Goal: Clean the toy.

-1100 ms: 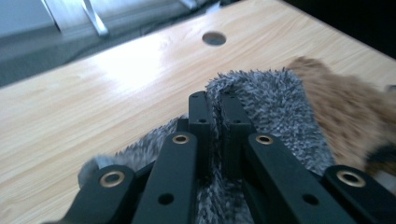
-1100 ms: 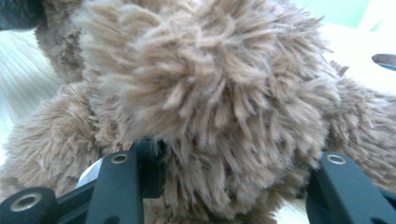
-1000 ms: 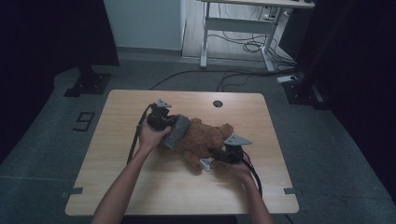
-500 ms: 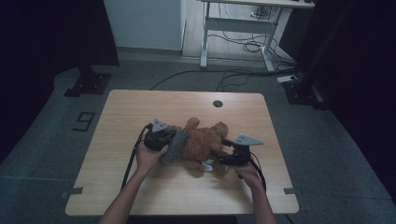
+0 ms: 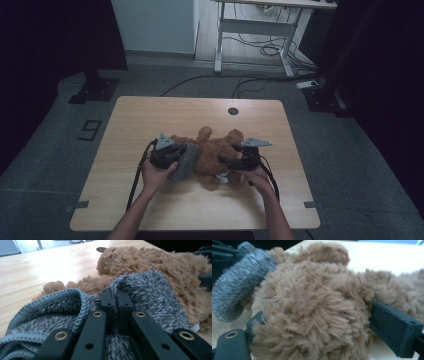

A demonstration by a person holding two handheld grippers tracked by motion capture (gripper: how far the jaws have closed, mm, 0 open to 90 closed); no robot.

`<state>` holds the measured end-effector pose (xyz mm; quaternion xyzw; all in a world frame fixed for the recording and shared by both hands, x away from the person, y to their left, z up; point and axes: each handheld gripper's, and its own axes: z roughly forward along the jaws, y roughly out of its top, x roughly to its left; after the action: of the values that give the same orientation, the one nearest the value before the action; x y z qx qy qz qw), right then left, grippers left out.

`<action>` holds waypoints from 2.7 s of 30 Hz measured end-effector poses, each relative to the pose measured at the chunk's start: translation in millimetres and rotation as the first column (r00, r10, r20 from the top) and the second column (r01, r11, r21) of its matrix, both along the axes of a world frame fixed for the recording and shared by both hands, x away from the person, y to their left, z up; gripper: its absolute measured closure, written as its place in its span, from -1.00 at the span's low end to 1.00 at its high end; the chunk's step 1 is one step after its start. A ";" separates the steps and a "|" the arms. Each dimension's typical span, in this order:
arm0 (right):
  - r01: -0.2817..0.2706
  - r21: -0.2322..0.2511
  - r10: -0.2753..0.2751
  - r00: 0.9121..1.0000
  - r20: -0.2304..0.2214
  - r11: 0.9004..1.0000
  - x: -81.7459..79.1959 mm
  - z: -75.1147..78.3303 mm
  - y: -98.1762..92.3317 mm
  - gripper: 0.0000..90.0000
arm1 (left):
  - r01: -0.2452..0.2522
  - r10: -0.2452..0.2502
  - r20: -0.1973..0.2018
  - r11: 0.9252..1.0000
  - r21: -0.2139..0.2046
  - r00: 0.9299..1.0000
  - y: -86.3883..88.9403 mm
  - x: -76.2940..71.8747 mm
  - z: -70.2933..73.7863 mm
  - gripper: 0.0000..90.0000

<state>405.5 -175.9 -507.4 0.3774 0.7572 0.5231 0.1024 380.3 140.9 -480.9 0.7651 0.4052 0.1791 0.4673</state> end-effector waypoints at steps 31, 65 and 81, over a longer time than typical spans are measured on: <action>-0.057 -0.057 0.064 0.991 0.114 0.997 -34.6 -13.7 1.8 0.12 | 0.125 -0.124 0.016 0.989 -0.075 0.992 -78.0 5.3 60.2 0.90; -0.015 -0.051 0.023 0.986 0.165 0.999 -42.2 -18.8 3.2 0.12 | -0.209 0.216 -0.141 0.976 0.064 0.966 54.3 17.6 8.3 0.90; 0.003 -0.054 0.006 0.985 0.175 0.999 -27.8 -19.6 -7.1 0.12 | -0.155 0.150 -0.202 0.988 -0.010 0.968 50.0 26.0 -7.4 0.91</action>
<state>377.6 -183.0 -527.0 0.3265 0.7595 0.5337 0.1783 406.2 190.9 -488.3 0.7396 0.5103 0.1310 0.4187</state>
